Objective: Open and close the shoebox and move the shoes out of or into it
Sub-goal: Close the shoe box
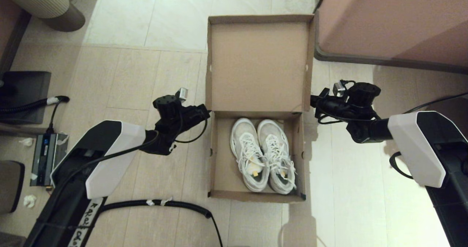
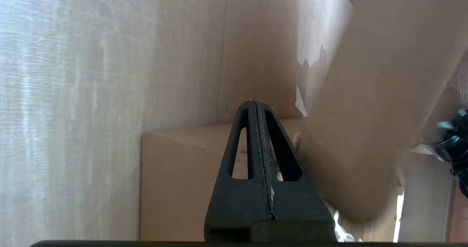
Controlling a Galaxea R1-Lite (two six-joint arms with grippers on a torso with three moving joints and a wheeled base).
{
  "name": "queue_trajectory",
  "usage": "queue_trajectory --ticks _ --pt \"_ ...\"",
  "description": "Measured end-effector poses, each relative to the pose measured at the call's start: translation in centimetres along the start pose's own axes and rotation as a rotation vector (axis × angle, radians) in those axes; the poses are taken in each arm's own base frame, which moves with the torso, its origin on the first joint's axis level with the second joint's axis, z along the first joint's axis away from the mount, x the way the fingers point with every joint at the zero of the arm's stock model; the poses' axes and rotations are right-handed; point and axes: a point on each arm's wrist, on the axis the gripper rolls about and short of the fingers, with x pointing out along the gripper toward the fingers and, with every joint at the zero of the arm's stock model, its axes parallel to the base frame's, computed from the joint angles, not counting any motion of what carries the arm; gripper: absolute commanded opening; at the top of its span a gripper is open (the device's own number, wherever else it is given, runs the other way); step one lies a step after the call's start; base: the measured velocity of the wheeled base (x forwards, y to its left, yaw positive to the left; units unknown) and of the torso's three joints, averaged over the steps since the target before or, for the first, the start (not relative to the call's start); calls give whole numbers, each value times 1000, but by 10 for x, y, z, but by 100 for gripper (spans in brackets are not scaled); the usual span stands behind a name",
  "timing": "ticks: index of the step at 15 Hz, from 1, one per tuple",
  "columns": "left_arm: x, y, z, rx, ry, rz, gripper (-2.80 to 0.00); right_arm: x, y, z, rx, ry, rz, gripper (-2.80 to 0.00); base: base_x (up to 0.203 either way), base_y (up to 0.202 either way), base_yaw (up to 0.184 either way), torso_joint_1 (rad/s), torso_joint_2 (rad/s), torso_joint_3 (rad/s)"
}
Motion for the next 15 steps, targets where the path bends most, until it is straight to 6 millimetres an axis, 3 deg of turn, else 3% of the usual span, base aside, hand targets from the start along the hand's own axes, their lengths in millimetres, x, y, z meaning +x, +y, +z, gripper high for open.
queue_trajectory --ticks 6,11,15 --pt "0 -5 7 31 -47 -31 -280 -17 15 15 24 139 93 -280 0 0 0 0 0 0" --pt "-2 -13 18 48 -73 -47 -280 -44 28 33 76 212 187 -280 0 0 0 0 0 0" --pt "-3 -20 26 58 -75 -77 -280 -55 33 36 122 317 194 -280 0 0 0 0 0 0"
